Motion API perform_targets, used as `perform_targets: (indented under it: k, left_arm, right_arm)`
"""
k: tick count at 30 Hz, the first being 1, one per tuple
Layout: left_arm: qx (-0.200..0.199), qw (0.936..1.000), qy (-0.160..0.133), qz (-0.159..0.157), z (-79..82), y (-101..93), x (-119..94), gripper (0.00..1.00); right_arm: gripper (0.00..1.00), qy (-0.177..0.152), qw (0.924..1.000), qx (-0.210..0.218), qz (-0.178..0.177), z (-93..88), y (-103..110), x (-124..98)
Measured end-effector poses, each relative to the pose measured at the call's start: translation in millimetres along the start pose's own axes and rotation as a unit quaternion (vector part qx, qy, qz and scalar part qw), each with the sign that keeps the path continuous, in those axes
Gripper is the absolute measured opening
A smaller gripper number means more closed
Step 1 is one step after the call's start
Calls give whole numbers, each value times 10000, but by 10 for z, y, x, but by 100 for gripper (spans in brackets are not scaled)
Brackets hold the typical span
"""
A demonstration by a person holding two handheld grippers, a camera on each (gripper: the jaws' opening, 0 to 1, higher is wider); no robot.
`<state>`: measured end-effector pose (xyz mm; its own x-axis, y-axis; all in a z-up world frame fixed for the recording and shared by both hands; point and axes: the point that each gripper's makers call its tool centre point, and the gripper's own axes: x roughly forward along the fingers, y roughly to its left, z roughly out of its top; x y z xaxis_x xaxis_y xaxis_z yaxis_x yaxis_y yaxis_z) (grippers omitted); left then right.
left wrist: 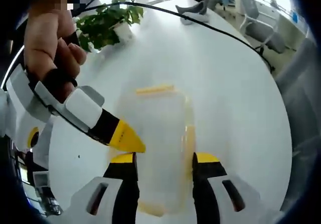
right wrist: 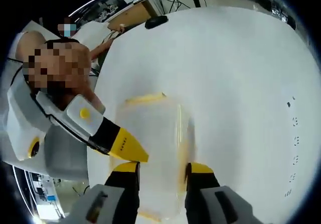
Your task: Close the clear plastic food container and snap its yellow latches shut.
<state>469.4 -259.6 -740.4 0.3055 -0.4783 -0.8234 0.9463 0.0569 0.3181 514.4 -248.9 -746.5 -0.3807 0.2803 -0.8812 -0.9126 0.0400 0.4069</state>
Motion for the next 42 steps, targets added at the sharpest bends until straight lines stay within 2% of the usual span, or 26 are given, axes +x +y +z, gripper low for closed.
perform_targets:
  k: [6,14,27,33,38,42]
  left_arm:
    - [19,10000,-26,32,2,-3,2,38]
    - [42,10000,-36,66,4,-3,0,39]
    - [163,9998,-50,112,9,-9,-6,41]
    - [256,9996,-111,9,13,0,-25,42]
    - [60,9997,-169,-158,37,0,-47,43]
    - [143,9995,-97,-252,17,-19,-63,45]
  right_arm:
    - [34,-135,9999,29,6,-3,-4,-5]
    - [35,-38,9999,-14,-102,10,8,-11]
    - [35,-22,9978,-148,-650,18,40,-60]
    - [34,-47,9962,-63,-864,20,23,-81]
    - [35,-118,9955,67,-942,22,22,-102]
    - [38,-76,9948,-2,-1018,7,41,-108]
